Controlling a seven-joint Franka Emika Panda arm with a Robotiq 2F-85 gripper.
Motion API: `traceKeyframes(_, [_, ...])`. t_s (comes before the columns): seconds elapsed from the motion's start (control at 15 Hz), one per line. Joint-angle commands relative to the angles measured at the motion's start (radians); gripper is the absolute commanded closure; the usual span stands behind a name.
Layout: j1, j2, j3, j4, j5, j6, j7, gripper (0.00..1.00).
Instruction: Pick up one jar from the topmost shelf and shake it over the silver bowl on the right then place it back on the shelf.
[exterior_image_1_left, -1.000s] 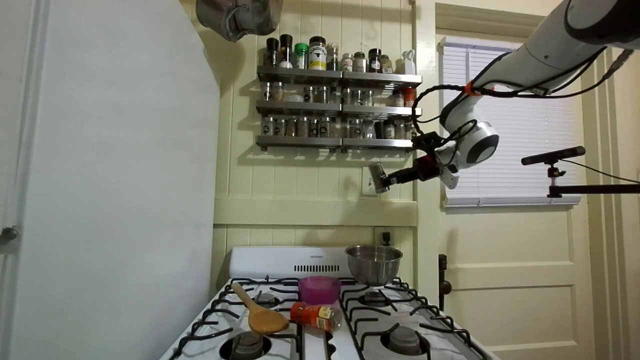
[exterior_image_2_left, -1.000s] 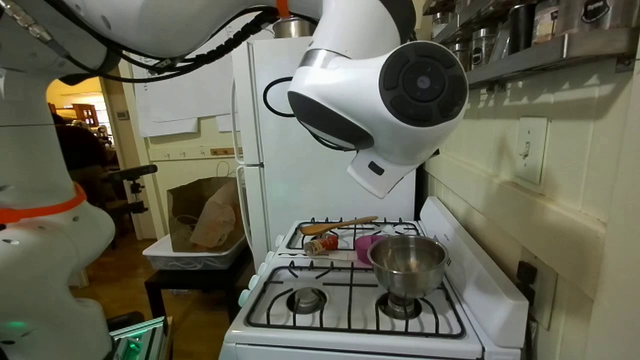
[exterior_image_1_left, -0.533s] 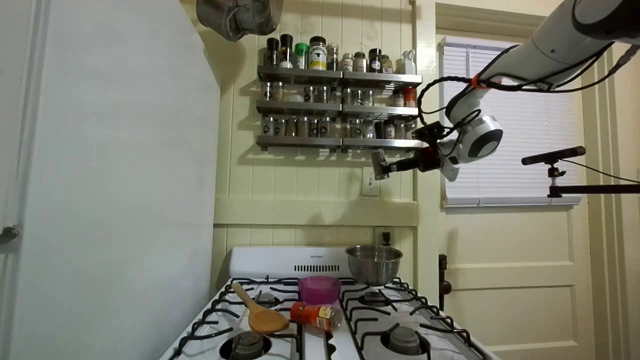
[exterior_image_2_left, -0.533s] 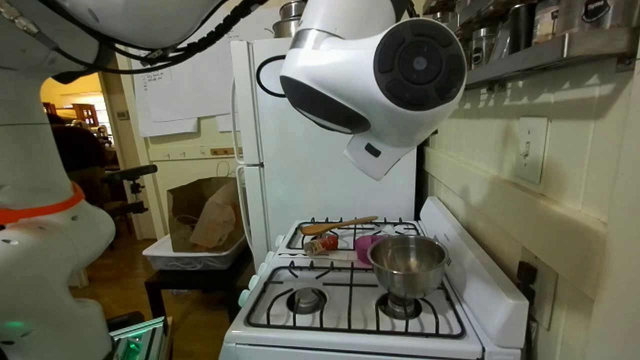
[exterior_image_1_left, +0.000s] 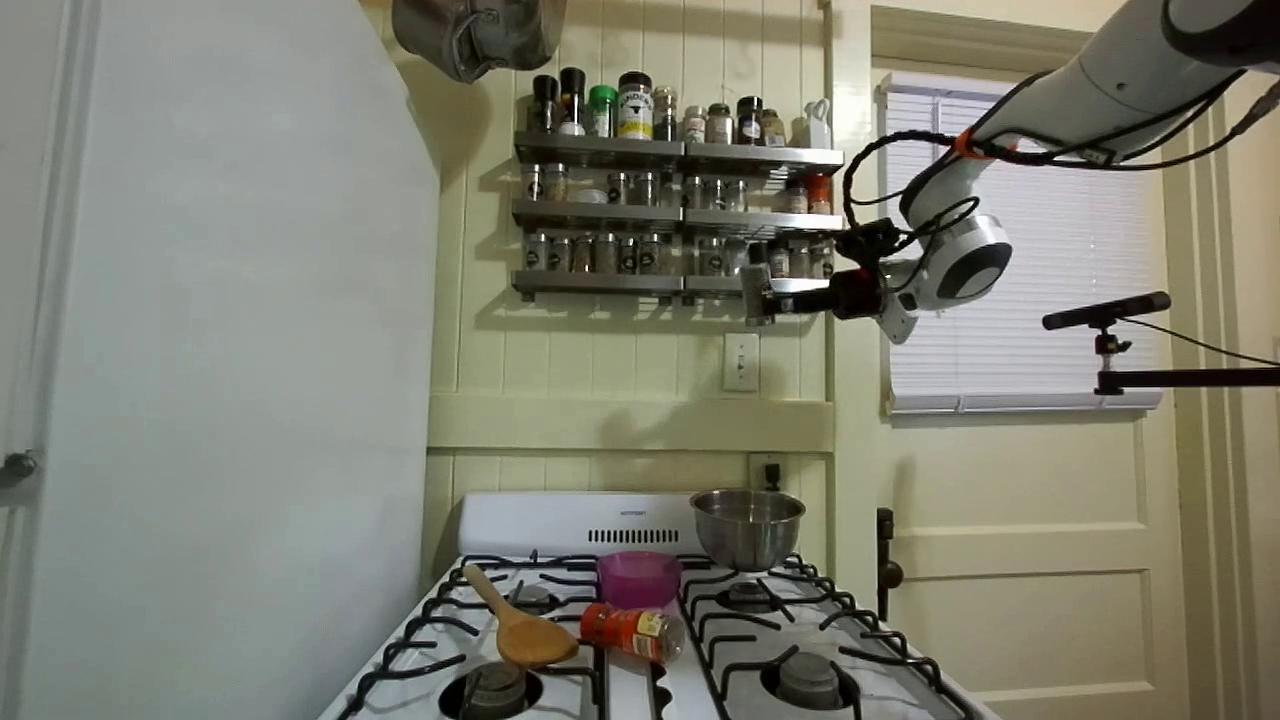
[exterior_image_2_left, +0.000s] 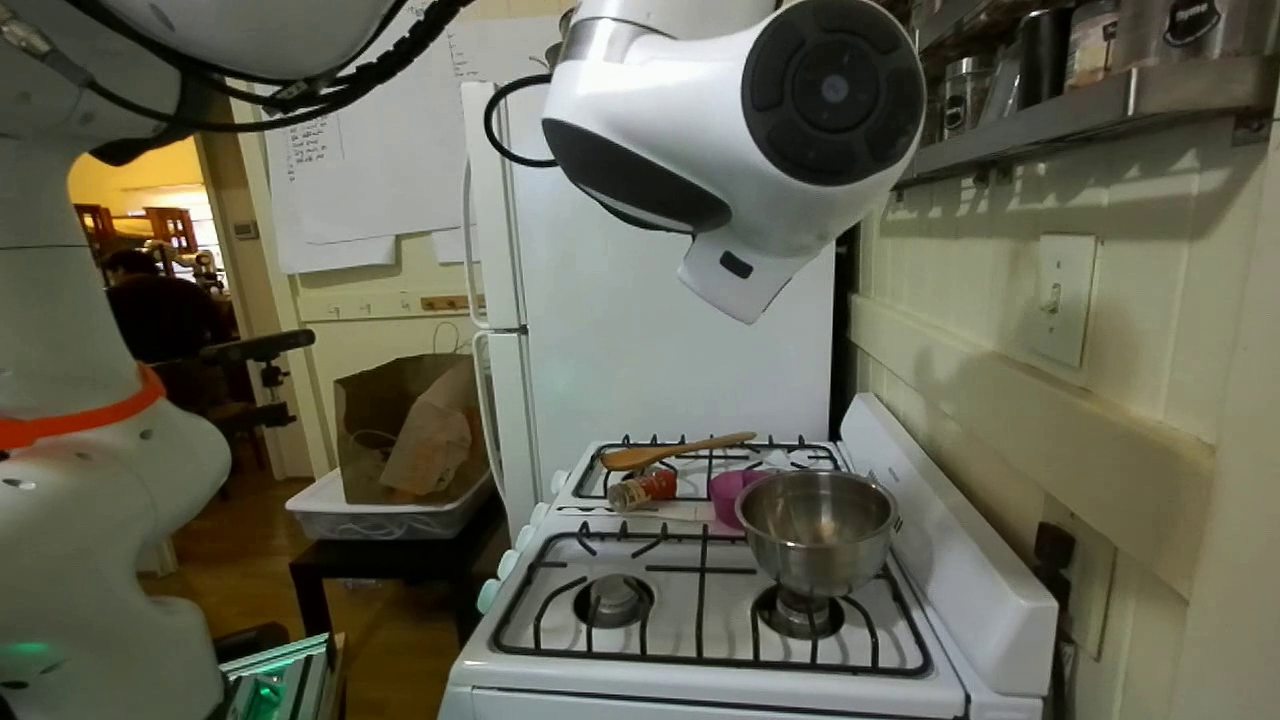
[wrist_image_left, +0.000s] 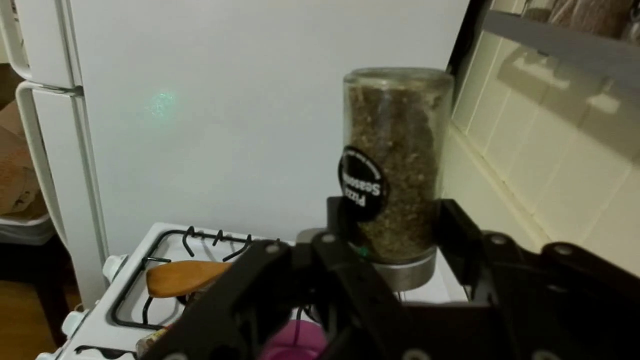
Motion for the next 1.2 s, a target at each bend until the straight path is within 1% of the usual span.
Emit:
traceKeyframes(0.0, [-0.003,0.025,0.008,-0.022,-0.119,0.073,0.099,0.77])
traceKeyframes(0.07, [-0.001,0.031,0.007,-0.017,-0.131,0.062,0.115,0.77])
traceKeyframes(0.27, [0.014,0.024,0.021,0.006,-0.170,0.061,0.095,0.77])
traceKeyframes(0.53, [0.045,-0.090,0.071,-0.031,-0.351,0.139,0.067,0.77])
traceKeyframes(0.67, [0.055,-0.150,0.101,-0.047,-0.436,0.154,0.057,0.77])
traceKeyframes(0.93, [0.066,-0.243,0.156,-0.034,-0.599,0.134,0.032,0.77])
traceKeyframes(1.13, [0.074,-0.272,0.184,0.018,-0.714,0.102,0.007,0.77])
